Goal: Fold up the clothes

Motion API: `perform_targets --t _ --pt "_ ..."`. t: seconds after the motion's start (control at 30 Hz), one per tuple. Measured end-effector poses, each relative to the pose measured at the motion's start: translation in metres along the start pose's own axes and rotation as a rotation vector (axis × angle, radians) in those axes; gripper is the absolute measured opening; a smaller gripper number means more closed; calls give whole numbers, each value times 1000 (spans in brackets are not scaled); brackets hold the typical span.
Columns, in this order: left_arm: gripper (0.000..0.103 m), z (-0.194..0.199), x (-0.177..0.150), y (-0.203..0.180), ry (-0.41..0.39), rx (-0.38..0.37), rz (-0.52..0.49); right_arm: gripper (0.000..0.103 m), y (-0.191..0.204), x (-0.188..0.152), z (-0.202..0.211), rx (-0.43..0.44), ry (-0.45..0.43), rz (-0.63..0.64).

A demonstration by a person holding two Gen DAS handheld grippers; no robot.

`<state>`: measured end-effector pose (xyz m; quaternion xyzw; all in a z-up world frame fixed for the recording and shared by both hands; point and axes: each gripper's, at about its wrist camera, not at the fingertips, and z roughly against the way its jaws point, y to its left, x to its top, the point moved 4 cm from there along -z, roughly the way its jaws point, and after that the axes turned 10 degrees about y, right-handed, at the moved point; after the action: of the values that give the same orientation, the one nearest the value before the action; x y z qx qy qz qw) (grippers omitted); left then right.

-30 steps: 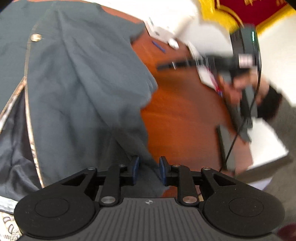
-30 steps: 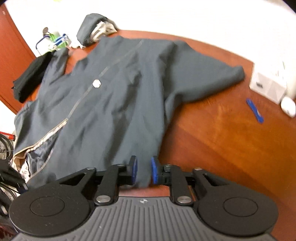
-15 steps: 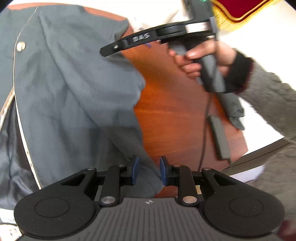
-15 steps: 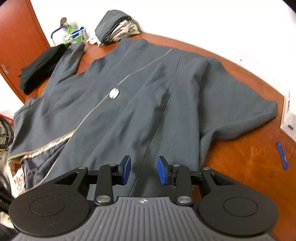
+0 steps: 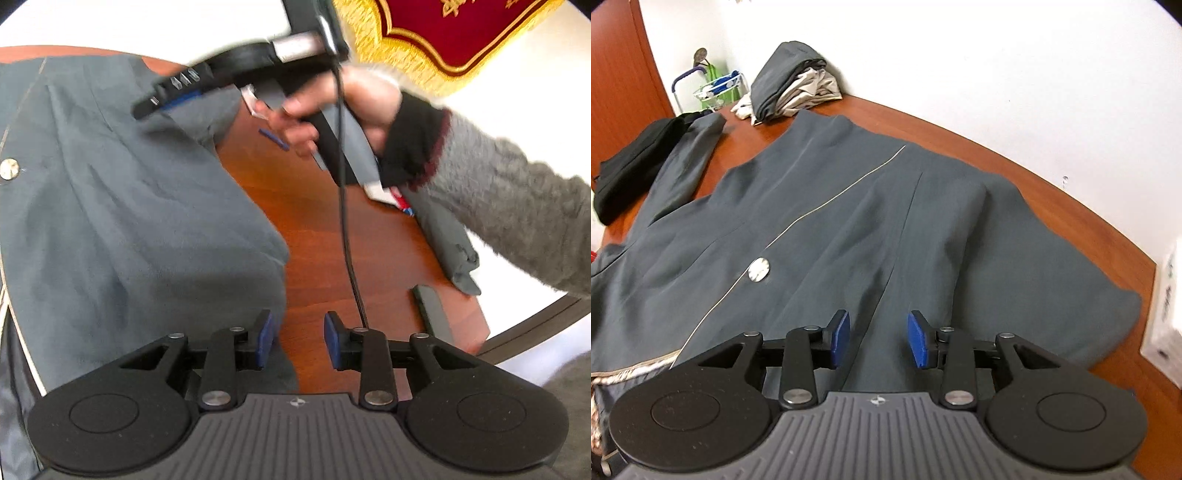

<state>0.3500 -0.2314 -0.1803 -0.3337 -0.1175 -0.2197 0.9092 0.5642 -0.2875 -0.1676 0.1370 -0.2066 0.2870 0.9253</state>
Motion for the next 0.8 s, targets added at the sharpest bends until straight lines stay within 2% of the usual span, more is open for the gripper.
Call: perform_targets --t 0.27,0.4,0.53,0.63,0.73,0.8 --pt "29 -15 -8 20 43 -13 56 40 -20 14 -48 -45 63 -29" --pt "29 -17 -15 32 53 -16 80 40 -23 17 -52 -51 74 -34" --pt "29 -3 -14 34 11 -32 86 40 -19 25 -35 -44 33 -35" --pt "30 10 -15 31 -37 -15 107 40 -15 28 -23 -45 18 -38" --pt "42 27 -16 29 -91 20 134 41 -8 30 -9 -46 6 -36" --pt "43 35 -17 29 -121 42 152 42 -3 29 4 -39 -1 -50"
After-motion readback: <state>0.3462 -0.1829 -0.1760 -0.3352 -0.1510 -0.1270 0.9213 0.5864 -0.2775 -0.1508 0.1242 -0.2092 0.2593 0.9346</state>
